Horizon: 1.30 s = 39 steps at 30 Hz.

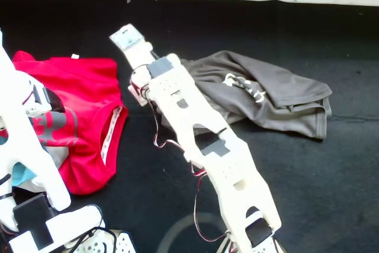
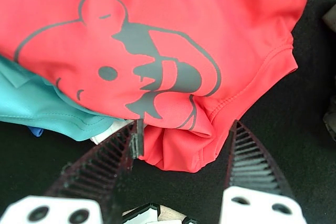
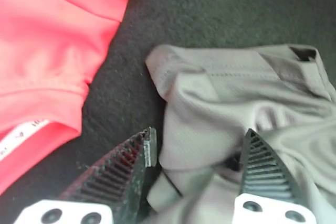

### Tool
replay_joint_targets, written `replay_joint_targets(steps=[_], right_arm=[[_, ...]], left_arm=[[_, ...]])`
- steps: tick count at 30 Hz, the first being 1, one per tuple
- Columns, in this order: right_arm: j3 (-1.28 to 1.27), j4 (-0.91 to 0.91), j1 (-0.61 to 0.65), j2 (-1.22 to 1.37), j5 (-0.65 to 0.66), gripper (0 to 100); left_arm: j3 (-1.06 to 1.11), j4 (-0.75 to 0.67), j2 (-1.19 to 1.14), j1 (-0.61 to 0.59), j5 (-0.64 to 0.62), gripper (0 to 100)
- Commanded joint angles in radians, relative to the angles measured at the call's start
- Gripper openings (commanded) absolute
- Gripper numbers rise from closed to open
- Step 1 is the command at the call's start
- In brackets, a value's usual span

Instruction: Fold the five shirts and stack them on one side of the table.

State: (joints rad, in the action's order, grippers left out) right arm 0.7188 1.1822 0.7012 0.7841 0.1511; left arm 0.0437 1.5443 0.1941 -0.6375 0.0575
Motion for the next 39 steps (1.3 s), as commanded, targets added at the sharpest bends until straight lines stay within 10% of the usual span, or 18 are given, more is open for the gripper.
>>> replay_joint_targets(steps=[1,5,9,27,39], right_arm=[[0.015,-0.038,0.008,0.008,-0.005,25.9],[0.015,-0.035,0.007,0.077,-0.005,23.2],[0.038,-0.036,-0.035,0.058,-0.005,0.0],[0.773,0.297,-0.263,-0.211,0.021,0.6],[0.855,0.114,-0.312,-0.492,0.279,0.6]], left_arm=[[-0.005,-0.011,0.035,0.012,-0.003,26],[-0.004,-0.011,0.035,0.010,-0.002,26],[-0.004,-0.011,0.035,0.010,-0.002,26],[-0.004,-0.014,0.035,0.133,-0.003,26],[-0.004,-0.011,0.035,0.170,-0.005,26]])
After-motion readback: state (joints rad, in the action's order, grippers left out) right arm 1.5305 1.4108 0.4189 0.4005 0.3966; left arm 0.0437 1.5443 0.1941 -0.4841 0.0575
